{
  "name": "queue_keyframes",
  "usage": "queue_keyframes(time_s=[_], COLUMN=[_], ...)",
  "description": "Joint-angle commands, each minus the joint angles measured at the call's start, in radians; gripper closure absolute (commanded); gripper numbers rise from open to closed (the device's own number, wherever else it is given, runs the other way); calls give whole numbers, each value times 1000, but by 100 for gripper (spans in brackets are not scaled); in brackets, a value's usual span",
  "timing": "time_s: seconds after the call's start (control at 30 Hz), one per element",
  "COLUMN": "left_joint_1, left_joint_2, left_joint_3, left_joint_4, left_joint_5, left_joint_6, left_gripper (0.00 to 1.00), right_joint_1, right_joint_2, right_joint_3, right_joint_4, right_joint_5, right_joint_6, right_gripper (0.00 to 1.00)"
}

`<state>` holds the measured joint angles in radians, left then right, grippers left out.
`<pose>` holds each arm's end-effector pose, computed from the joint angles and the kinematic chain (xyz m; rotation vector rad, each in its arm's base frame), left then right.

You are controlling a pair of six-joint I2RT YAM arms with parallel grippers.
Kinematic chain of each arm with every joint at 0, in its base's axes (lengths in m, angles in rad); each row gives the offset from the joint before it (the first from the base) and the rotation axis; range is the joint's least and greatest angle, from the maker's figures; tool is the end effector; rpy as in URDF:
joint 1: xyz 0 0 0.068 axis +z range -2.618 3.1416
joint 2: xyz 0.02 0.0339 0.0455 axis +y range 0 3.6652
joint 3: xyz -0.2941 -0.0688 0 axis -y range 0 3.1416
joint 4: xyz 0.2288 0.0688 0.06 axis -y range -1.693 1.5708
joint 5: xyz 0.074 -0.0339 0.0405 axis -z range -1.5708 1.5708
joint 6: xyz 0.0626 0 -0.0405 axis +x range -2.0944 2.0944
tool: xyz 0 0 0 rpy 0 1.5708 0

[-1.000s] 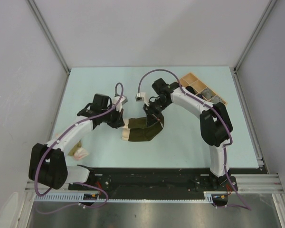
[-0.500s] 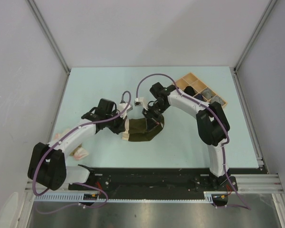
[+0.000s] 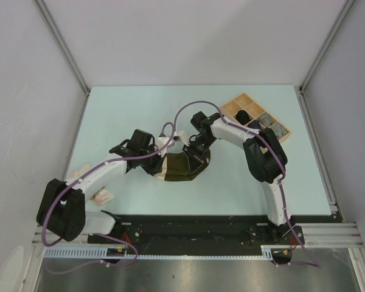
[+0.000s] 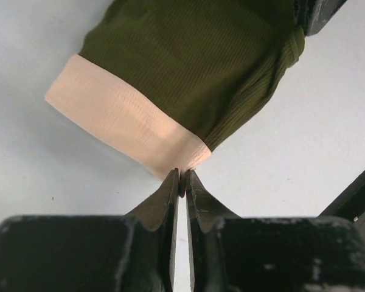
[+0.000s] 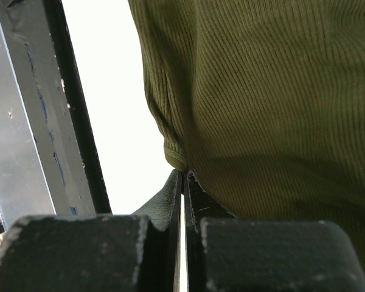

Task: Roll the underwear
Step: Fold the underwear at the center of the board.

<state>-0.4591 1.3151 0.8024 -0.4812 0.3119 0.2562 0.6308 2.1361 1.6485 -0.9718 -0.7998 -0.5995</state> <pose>0.2132 -0.1268 0.2261 1.0078 2.3556 -0.4772 0.3134 0.2845 0.1908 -1.6751 2.2558 1.1896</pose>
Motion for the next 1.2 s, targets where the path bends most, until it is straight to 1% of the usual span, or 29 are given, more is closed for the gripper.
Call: queue_keyframes(time_s=[0.0,0.13,0.23,0.37,0.53,0.57,0.67,0.77,0.83,0.87,0.9,1.0,1.1,1.13,1.17], left_joint_1=[-13,-18,-19,-23,-21,-21,-10,37,95,117,164,221,224,224,224], left_joint_2=[21,32,27,-3,-80,-108,-169,-241,-278,-293,-316,-318,-275,-264,-255], left_joint_3=[-11,-12,-5,24,75,78,81,58,25,11,-15,-51,-87,-100,-115], left_joint_4=[-5,-13,-20,-54,-99,-100,-91,-31,2,41,55,101,127,142,197], left_joint_5=[-14,-13,-13,-14,-8,-16,-34,-25,6,9,48,149,219,242,260], left_joint_6=[28,25,22,12,-3,-18,-67,-135,-173,-231,-250,-339,-403,-452,-477], left_gripper=[84,78,72,64,56,52,46,41,38,36,36,37,39,39,39], right_joint_1=[-2,-2,-2,3,-3,-5,-17,-26,-26,-25,-25,-13,-2,0,-3], right_joint_2=[18,36,47,59,59,54,36,18,13,12,12,18,28,28,28], right_joint_3=[-7,-3,-4,2,43,50,76,88,96,105,109,128,142,145,146], right_joint_4=[-8,-10,-8,-34,-114,-131,-182,-211,-226,-228,-223,-208,-188,-182,-179], right_joint_5=[-4,-9,-7,-4,-39,-61,-99,-122,-131,-134,-136,-122,-95,-95,-95], right_joint_6=[-3,1,6,-3,-60,-72,-112,-138,-148,-148,-143,-117,-95,-91,-77], right_gripper=[100,98,94,82,74,70,66,64,64,64,64,65,65,66,66])
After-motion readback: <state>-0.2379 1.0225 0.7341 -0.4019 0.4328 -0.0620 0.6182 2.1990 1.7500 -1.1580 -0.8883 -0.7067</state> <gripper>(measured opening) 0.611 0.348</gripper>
